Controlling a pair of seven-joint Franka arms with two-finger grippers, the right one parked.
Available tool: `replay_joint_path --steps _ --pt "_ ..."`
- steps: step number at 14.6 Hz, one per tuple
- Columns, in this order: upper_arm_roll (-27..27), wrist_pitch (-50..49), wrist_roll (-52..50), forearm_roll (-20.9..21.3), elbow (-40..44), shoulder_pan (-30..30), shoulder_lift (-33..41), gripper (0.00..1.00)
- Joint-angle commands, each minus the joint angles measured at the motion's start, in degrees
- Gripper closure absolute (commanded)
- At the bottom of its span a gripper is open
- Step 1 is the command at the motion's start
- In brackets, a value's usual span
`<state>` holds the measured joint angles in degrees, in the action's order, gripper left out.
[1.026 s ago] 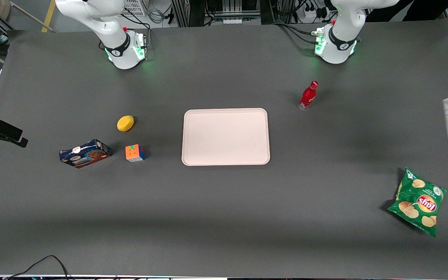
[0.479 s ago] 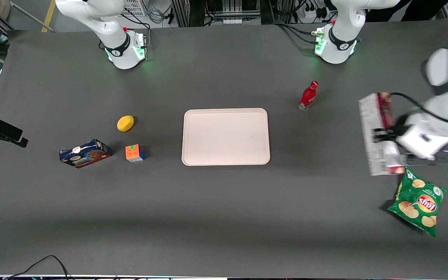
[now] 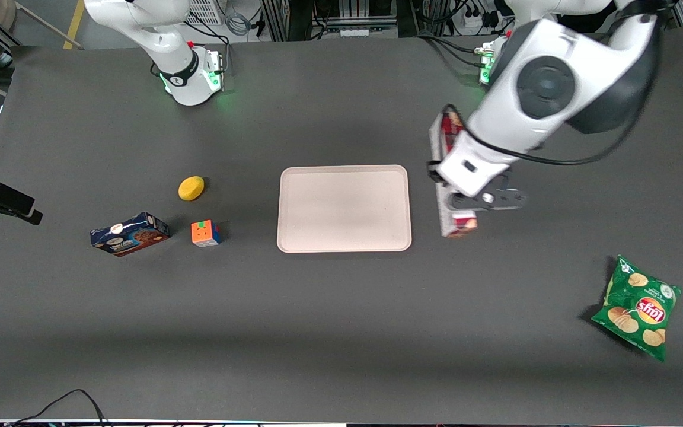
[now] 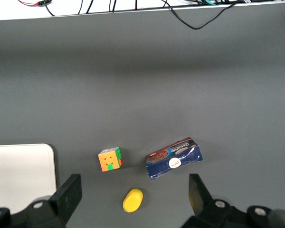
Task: Place red cookie box on tray
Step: 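Carry the held cookie box with the left gripper over the white tray, then lower the cookie box upright onto the tray with the left gripper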
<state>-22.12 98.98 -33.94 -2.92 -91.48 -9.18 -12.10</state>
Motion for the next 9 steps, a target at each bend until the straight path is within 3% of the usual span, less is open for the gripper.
replay_joint_path --steps 1,7,9 --pt "-2.5 6.5 -9.3 2.0 -4.3 -4.6 -0.2 0.75" --pt "-2.8 13.1 -24.0 7.0 -10.6 -15.8 -1.5 0.77" --pt "-5.2 18.7 -28.4 10.9 -15.2 -17.1 -1.8 0.76"
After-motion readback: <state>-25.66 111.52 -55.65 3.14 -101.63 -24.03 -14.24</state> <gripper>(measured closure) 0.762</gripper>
